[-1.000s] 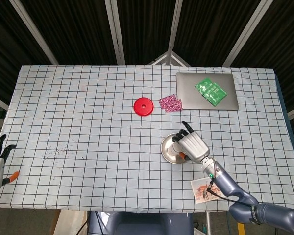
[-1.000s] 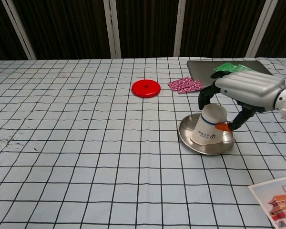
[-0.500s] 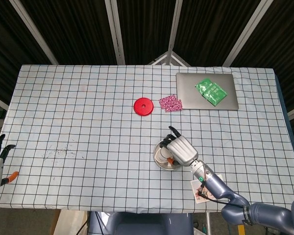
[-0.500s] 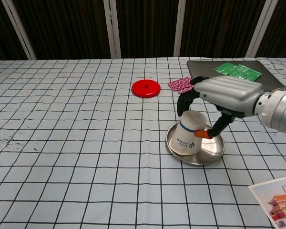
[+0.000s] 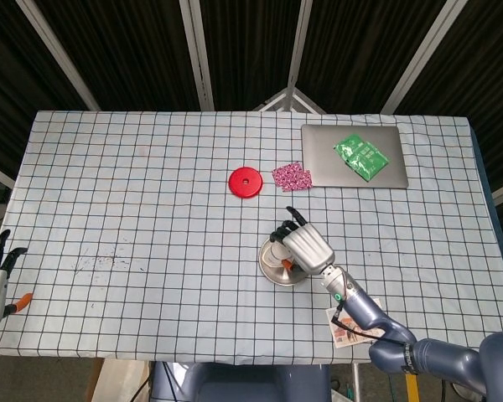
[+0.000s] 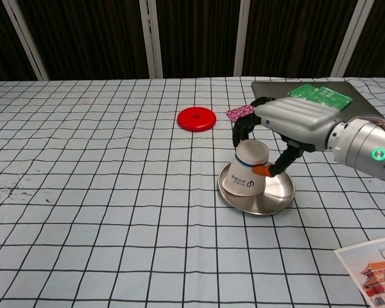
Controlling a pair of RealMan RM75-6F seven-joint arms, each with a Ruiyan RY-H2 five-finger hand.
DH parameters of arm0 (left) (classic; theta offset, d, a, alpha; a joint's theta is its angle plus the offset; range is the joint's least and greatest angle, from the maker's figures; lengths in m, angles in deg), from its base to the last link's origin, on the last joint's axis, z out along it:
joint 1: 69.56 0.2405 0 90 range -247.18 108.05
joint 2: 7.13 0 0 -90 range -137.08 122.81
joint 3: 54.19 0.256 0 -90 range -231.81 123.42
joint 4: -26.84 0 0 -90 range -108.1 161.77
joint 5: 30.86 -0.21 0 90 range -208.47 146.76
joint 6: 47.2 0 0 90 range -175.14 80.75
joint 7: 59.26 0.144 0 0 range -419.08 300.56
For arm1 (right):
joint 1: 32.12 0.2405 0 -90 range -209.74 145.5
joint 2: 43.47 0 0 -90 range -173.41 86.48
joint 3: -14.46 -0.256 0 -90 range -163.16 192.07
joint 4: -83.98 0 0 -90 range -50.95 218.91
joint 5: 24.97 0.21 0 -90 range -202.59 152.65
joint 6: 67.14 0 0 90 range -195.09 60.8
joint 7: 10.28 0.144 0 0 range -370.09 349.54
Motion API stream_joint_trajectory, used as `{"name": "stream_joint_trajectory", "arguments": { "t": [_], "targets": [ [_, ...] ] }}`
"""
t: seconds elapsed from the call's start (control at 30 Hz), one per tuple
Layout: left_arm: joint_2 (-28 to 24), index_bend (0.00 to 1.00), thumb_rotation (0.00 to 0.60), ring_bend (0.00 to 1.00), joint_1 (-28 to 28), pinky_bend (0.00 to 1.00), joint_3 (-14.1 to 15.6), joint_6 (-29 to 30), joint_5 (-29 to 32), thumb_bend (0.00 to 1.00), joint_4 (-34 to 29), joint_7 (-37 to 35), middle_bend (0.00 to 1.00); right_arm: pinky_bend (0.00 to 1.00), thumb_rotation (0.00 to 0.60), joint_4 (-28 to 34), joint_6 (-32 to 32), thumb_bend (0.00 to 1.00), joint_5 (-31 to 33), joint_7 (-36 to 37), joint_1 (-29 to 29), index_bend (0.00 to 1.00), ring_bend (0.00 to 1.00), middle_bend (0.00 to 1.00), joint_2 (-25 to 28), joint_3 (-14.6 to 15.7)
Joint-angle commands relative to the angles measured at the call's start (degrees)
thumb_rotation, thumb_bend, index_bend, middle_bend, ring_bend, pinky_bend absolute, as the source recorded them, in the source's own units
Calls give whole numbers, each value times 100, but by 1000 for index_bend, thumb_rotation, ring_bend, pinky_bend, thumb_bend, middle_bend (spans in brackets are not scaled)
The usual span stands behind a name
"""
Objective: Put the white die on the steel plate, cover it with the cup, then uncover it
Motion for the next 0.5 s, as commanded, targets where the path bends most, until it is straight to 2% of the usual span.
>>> {"name": "stream_joint_trajectory", "arguments": {
  "t": [0.03, 0.27, 0.5],
  "targets": [
    [3, 234, 600, 0, 3, 128, -8, 4, 18, 229, -1, 6, 0, 22, 600, -113, 60, 364, -6, -21, -33, 513, 278, 467, 25, 9],
    [7, 235, 600, 0, -7, 128, -4, -14, 21, 229, -1, 19, 0, 21, 600, 35, 253, 366, -116, 3, -250, 524, 278, 467, 297, 201],
    [19, 235, 600, 0, -5, 128, 23, 2, -35, 229, -15, 38, 0, 21, 600, 429, 481, 387, -426, 13, -546, 531, 277, 467, 579, 609]
  ]
}}
